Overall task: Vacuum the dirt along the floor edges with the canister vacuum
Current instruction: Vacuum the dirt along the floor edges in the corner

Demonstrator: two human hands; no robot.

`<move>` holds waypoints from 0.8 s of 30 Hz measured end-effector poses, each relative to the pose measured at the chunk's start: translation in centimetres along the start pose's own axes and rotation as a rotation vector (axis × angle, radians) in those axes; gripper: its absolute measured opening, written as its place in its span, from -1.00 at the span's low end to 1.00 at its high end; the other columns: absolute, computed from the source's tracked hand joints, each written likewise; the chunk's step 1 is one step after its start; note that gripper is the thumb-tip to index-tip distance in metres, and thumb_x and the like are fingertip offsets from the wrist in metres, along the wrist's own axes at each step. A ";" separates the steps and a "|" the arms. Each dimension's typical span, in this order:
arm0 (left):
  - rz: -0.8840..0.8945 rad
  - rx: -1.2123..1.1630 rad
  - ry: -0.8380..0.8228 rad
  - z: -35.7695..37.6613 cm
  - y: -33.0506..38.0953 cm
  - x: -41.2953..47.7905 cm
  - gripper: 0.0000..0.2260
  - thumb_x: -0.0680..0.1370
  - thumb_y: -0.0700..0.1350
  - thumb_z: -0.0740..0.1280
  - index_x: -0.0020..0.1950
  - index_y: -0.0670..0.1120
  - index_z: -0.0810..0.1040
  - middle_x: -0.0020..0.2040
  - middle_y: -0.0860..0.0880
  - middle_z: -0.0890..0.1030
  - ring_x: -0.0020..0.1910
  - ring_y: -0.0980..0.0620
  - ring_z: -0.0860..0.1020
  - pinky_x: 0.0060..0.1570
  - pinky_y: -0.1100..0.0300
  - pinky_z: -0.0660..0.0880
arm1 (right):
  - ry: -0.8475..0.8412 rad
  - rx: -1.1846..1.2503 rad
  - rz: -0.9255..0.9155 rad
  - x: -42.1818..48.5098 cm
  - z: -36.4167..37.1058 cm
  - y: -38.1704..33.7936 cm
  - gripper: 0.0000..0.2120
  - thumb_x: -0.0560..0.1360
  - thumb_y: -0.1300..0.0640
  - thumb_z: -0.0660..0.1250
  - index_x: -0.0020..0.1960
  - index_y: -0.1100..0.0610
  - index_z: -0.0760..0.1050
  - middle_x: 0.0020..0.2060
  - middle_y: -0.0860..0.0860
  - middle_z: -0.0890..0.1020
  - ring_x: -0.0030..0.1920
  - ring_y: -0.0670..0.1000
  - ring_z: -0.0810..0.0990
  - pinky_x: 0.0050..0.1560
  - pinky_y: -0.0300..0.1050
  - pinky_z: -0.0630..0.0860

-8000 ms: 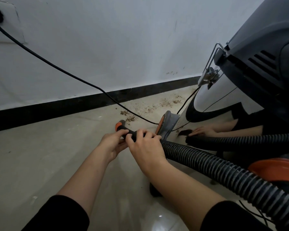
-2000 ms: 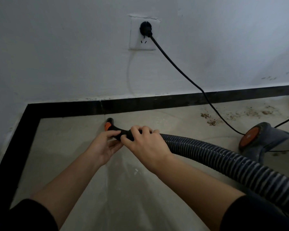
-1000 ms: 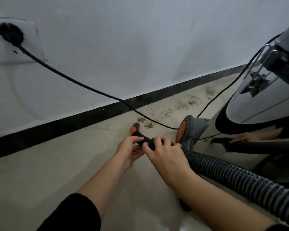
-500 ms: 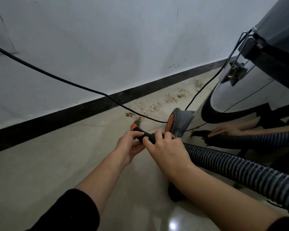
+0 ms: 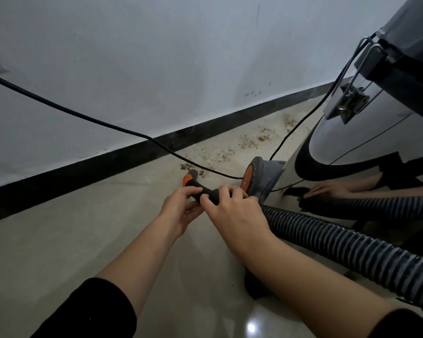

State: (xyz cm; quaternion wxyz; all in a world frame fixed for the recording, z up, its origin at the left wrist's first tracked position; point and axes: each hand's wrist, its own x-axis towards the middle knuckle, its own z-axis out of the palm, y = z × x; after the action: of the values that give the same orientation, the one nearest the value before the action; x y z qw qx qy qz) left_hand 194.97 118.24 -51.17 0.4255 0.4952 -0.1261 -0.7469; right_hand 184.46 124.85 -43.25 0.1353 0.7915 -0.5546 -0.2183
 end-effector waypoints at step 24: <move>-0.078 0.055 -0.011 1.7 0.4 -3.5 -0.79 0.54 -0.21 0.38 0.15 -0.22 0.53 -0.17 -0.21 0.63 -0.38 -0.05 0.64 -0.54 0.22 0.53 | -0.084 0.065 0.018 -1.7 -2.0 0.5 -0.40 0.55 0.23 0.25 0.49 0.18 0.03 0.25 0.39 0.31 0.15 0.35 0.44 0.01 0.23 0.51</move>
State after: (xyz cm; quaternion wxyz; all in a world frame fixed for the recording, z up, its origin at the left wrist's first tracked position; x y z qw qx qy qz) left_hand 194.20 120.29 -47.90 0.3816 0.5069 -0.1295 -0.7620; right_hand 184.55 126.27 -41.00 0.0880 0.7807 -0.5737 -0.2319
